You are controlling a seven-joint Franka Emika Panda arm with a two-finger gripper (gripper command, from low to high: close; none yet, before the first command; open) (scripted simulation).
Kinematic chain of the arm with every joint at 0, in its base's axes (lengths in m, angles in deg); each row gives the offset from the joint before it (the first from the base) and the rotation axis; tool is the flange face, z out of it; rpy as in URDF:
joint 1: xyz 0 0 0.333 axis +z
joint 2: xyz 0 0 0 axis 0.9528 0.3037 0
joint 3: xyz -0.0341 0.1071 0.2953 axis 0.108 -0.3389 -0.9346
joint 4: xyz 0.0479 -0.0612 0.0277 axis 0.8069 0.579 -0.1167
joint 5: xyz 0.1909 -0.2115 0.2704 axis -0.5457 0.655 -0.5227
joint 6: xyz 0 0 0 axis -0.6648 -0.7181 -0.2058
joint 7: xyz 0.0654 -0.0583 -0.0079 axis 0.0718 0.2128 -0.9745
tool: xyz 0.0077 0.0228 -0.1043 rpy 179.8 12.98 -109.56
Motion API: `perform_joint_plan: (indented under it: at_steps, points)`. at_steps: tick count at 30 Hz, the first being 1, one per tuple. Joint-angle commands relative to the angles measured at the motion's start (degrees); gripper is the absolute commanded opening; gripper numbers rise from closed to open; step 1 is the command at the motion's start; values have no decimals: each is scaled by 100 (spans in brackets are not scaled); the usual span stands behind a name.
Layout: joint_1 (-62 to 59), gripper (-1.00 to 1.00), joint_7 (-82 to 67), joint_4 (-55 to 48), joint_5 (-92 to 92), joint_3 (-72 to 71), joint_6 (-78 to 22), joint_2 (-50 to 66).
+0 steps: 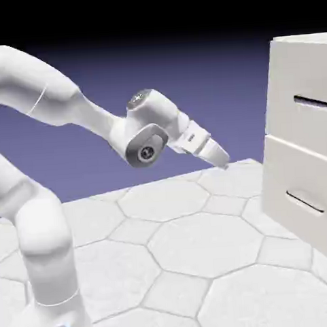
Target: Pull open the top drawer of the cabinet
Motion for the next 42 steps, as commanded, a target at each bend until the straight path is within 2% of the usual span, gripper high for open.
perform_joint_plan:
  at_steps: [1, 42]
  points:
    - [104, 0, -250, -87, -247, 163, -56, 185]
    - [4361, 0, -10466, -3641, -10349, 6851, -2356, 7743]
